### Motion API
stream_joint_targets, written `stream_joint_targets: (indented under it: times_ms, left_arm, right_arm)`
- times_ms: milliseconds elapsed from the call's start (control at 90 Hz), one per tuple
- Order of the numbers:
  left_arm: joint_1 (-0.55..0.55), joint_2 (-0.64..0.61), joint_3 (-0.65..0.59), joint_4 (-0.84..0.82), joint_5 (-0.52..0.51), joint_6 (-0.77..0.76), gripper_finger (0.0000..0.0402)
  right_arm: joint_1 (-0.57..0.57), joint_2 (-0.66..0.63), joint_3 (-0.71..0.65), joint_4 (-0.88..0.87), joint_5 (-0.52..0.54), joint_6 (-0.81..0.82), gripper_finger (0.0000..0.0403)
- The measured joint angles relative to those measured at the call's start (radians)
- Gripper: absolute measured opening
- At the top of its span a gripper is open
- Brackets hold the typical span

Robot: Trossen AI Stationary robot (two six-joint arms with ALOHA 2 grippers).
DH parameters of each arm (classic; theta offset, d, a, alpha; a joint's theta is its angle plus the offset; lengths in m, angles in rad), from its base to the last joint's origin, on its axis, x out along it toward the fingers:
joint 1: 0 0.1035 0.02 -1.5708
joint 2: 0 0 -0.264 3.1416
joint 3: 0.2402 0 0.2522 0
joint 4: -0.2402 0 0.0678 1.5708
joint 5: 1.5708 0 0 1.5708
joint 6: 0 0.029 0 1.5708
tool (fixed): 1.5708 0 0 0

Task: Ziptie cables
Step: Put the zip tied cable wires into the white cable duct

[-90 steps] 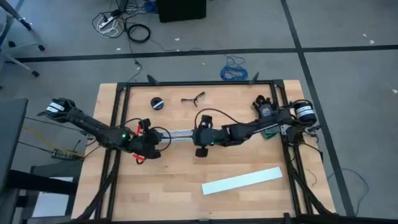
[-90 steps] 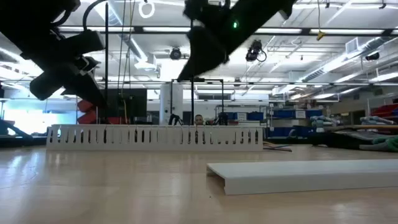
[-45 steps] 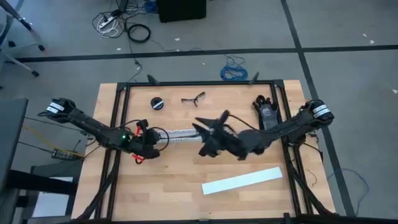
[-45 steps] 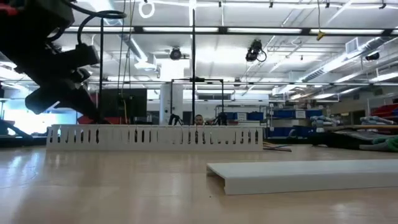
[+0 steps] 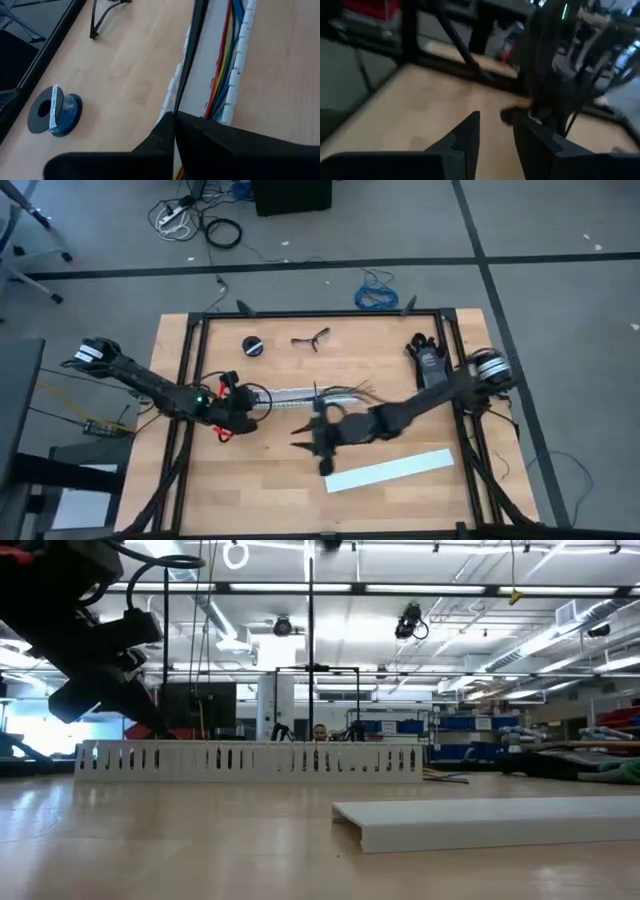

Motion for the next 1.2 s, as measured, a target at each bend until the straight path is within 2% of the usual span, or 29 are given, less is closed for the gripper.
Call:
stream_joint_targets:
  times_ms: [200, 378, 467, 644, 767, 878, 1011, 1200]
  left_arm:
    - [0.031, 0.0, 0.0, 0.011, -0.005, 0.001, 0.0]
    - [0.052, 0.0, 0.0, 0.024, 0.005, 0.005, 0.0]
    - [0.057, 0.0, 0.0, 0.03, 0.016, 0.005, 0.0]
    - [0.056, 0.0, 0.0, 0.077, 0.038, 0.005, 0.0]
    - [0.056, 0.0, 0.001, 0.112, 0.068, 0.023, 0.0]
    - [0.057, 0.0, 0.001, 0.11, 0.068, 0.023, 0.0]
    - [0.071, 0.0, 0.001, 0.11, 0.067, 0.015, 0.0]
    - [0.111, 0.0, 0.001, 0.109, 0.067, 0.006, 0.0]
  right_arm:
    - [-0.142, 0.169, 0.088, 0.067, -0.008, 0.004, 0.0111]
    - [-0.252, 0.239, 0.166, 0.023, -0.245, 0.002, 0.0122]
    - [-0.274, 0.241, 0.183, 0.022, -0.265, -0.05, 0.0141]
    - [-0.285, 0.241, 0.182, -0.01, -0.235, -0.084, 0.0202]
    - [-0.284, 0.24, 0.182, -0.021, -0.198, -0.066, 0.0248]
    - [-0.296, 0.241, 0.182, -0.056, -0.211, -0.04, 0.0279]
    - [-0.337, 0.241, 0.182, -0.065, -0.3, -0.018, 0.0296]
    - [-0.402, 0.241, 0.182, -0.049, -0.417, 0.006, 0.0292]
